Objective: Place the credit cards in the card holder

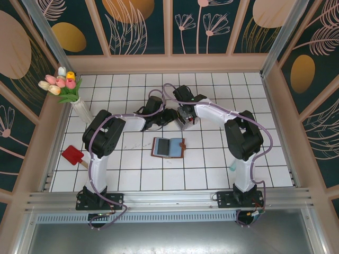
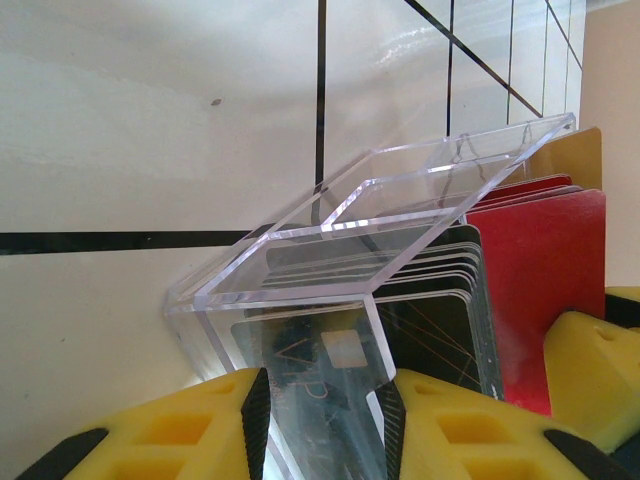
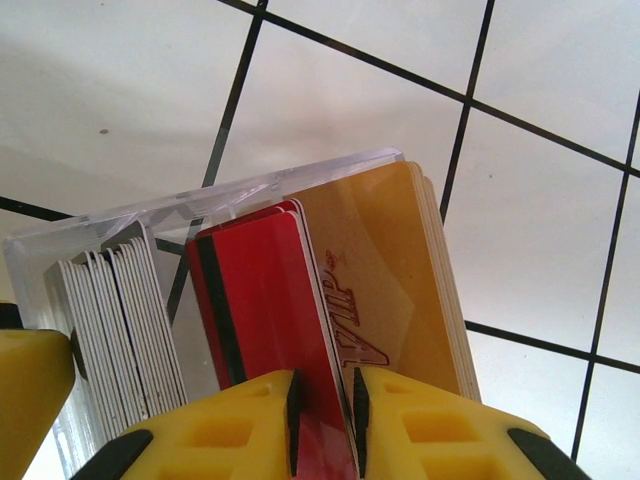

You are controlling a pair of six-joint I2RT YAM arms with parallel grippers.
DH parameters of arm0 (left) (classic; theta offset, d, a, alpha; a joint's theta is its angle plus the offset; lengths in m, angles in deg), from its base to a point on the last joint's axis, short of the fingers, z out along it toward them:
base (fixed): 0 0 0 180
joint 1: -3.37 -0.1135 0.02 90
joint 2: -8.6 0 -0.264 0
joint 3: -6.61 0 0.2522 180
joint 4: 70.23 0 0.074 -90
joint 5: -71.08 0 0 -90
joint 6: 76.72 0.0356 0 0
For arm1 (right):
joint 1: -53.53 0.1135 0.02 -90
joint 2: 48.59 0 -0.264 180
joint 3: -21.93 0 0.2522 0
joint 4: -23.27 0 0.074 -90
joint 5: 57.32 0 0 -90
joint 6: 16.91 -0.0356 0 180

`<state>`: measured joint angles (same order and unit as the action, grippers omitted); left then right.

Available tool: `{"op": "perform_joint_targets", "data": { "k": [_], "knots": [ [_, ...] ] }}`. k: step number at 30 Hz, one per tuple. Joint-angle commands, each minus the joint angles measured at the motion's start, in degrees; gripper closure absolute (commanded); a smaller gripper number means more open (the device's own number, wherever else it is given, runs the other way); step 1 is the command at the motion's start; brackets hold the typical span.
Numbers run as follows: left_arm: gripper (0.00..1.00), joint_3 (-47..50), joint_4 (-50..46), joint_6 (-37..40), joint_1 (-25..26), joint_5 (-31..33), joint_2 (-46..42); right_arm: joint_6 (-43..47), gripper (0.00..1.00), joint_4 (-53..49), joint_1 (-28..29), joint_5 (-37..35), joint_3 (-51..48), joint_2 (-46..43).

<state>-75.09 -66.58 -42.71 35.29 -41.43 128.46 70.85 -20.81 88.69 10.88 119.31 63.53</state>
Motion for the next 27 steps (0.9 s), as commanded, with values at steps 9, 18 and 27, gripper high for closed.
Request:
{"op": "perform_joint_targets", "data": {
  "k": [9,18,27],
  "knots": [
    [0.63,1.7,-6.0,1.4,-0.2,3.0,1.9,0.2,0.78,-2.0,-0.1,-3.1,0.8,-1.8],
    [0.63,1.8,-6.0,1.3,-0.1,2.9,1.9,0.5,0.81,-2.3,0.0,-3.3,1.0,-3.2],
    [0.63,1.9,-5.9,1.4,-0.1,2.9,1.9,0.2,0.83,-2.7,0.0,-3.2,0.9,-3.9]
  ]
}}
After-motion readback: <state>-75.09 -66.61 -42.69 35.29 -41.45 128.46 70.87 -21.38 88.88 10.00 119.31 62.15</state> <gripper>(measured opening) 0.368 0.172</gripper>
